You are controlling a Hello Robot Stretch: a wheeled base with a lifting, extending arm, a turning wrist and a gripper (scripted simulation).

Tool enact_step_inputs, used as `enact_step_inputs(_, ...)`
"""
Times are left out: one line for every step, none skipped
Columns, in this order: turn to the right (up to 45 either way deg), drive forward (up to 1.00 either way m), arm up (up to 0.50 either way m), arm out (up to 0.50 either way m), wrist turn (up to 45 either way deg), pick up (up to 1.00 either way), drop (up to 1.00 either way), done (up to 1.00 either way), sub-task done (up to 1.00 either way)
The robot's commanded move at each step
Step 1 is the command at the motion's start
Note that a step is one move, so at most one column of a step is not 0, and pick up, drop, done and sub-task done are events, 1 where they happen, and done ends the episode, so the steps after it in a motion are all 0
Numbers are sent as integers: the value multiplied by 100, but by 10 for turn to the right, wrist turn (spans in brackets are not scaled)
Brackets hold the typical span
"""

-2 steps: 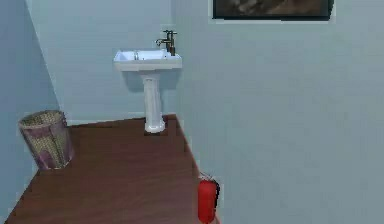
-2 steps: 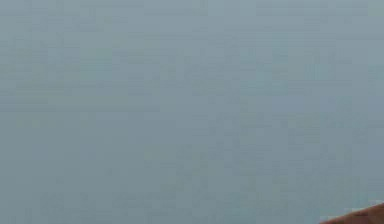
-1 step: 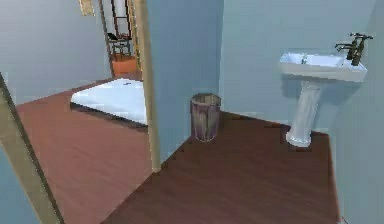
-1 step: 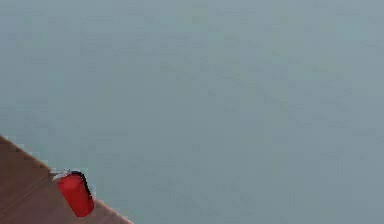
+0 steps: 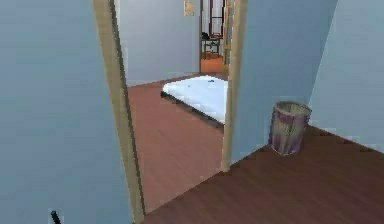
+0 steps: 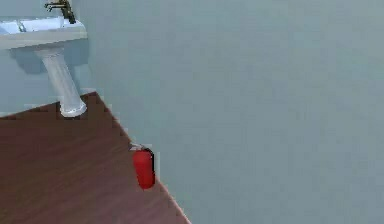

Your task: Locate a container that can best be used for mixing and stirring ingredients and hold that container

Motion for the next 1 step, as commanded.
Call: enact_step_inputs(0, 100, 0, 0, 0, 0, 0, 0, 0)
